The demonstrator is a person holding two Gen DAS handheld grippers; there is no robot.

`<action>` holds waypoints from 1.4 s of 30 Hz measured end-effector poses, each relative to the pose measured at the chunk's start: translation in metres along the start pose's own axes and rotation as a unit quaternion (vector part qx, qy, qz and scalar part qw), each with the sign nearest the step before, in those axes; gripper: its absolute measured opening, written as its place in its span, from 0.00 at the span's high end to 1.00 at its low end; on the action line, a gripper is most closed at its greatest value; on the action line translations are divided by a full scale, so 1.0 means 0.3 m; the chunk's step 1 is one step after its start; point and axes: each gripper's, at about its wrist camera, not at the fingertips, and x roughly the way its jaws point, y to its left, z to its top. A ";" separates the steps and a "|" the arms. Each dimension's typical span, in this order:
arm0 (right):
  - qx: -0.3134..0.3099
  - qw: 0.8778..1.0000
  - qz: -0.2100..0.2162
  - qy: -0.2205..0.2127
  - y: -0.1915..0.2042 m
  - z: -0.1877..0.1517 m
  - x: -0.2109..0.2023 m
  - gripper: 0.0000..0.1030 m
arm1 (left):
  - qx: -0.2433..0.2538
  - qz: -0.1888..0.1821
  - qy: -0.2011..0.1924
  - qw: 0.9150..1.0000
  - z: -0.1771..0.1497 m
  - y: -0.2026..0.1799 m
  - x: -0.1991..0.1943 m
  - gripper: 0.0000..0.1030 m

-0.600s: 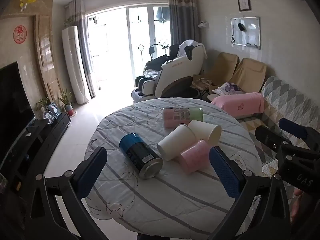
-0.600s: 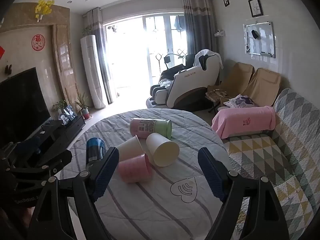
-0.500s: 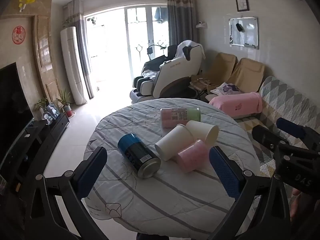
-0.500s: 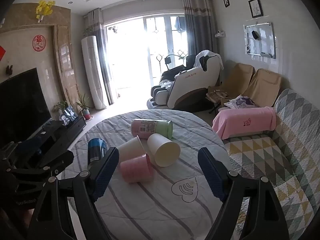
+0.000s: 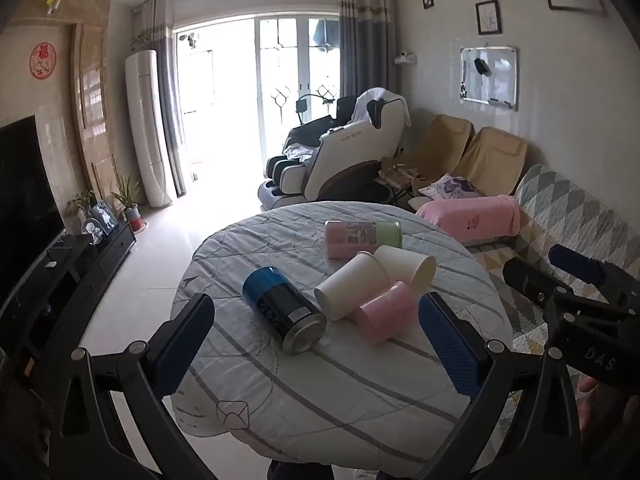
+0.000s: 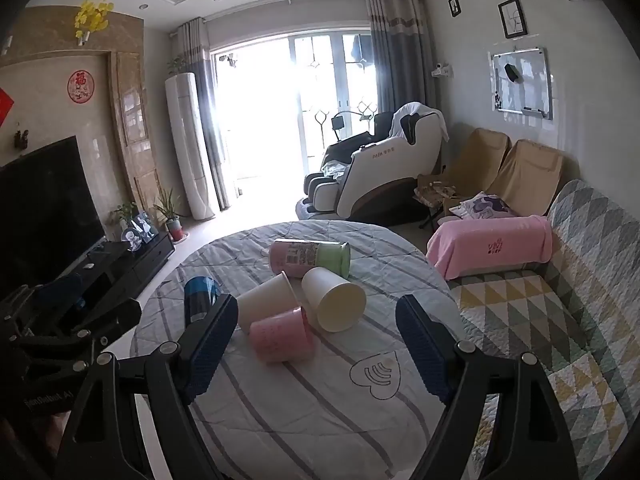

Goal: Flip cup upright

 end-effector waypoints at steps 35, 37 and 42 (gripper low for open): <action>-0.026 1.000 0.002 0.001 0.082 -0.011 0.008 0.20 | -0.021 0.007 -0.011 1.000 -0.003 0.072 -0.044 0.00; -0.026 1.000 0.001 0.004 0.086 -0.014 0.012 0.20 | -0.020 0.016 -0.012 1.000 -0.006 0.073 -0.041 0.00; -0.025 1.000 0.001 -0.001 0.087 -0.017 0.017 0.20 | -0.010 0.085 -0.040 0.996 -0.012 0.071 -0.051 0.00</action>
